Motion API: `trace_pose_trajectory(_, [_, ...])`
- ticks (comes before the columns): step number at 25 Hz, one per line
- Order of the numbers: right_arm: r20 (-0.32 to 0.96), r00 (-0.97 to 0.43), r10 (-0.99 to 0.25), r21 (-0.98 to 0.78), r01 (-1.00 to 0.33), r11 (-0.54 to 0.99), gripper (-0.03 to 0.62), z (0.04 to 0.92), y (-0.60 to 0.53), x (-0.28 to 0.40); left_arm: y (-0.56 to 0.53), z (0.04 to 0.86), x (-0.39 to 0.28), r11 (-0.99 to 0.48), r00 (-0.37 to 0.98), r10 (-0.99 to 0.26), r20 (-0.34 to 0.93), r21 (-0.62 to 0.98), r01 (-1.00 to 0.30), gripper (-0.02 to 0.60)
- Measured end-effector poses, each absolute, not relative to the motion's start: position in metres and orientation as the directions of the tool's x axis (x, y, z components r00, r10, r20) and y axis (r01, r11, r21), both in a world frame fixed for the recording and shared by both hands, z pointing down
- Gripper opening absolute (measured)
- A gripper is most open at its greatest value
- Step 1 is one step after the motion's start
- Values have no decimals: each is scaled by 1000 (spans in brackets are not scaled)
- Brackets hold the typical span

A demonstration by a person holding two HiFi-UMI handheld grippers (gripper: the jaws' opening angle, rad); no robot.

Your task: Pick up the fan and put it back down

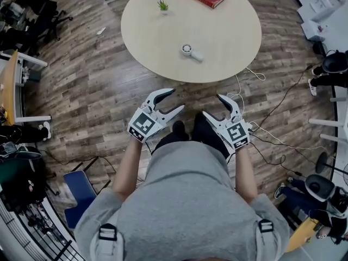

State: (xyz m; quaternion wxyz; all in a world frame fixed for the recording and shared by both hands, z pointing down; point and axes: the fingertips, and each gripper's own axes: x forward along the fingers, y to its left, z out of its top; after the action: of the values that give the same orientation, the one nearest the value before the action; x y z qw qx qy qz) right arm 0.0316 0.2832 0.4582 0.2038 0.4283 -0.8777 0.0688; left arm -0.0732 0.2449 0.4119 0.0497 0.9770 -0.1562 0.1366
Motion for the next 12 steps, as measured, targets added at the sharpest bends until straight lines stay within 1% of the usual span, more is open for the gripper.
trace_pose_trajectory(6, [416,-546,-727,47,-786,617,330,468,256,49,215,419,-62,-941,907,-306,288,51,-333,244])
trace_pose_trajectory(12, [425,-580,-695,39,-756,654,327,474,212,64,172,421,-39,-932,897,-328,297,49,-358,244])
